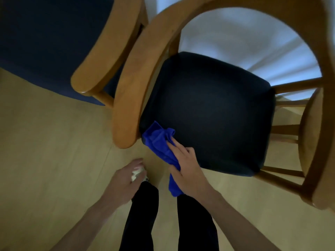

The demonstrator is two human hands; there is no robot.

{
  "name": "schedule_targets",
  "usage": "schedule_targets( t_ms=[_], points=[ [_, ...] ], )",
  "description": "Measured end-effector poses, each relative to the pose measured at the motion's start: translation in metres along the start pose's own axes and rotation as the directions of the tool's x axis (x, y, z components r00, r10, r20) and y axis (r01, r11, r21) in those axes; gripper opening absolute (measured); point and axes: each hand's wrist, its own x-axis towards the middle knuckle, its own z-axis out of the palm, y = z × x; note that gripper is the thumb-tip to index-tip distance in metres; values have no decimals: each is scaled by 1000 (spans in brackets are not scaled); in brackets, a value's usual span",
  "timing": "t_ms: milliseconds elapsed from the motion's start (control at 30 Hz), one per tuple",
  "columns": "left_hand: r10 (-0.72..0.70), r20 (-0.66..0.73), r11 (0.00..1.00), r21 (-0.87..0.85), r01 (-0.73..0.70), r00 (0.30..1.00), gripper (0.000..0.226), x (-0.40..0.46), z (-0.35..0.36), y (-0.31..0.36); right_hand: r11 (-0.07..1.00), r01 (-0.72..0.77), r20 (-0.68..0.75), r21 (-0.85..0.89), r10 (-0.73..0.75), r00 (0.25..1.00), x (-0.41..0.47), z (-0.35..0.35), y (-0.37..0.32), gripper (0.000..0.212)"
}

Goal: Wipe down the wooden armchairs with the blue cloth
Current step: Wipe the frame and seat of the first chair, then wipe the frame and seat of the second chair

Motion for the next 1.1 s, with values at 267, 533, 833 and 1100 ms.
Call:
schedule_targets(
  t_ms=[267,533,833,1100],
  points=[
    [81,30,717,-696,-37,996,32,-29,-17,132,993,51,-182,107,-31,983,-41,-59,-84,76],
    [-66,-170,460,-879,-122,983,35,-24,-103,120,815,158,-241,557,-24,970,20,-90,-127,33],
    [78,-430,892,-372,-256,900,37,24,-117,96,770,-58,-180,635,221,959,84,-37,-126,28],
    [10,-514,906,-358,-224,858,41,61,-93,119,715,-108,-186,691,320,929,112,-43,-117,34]
  ],
)
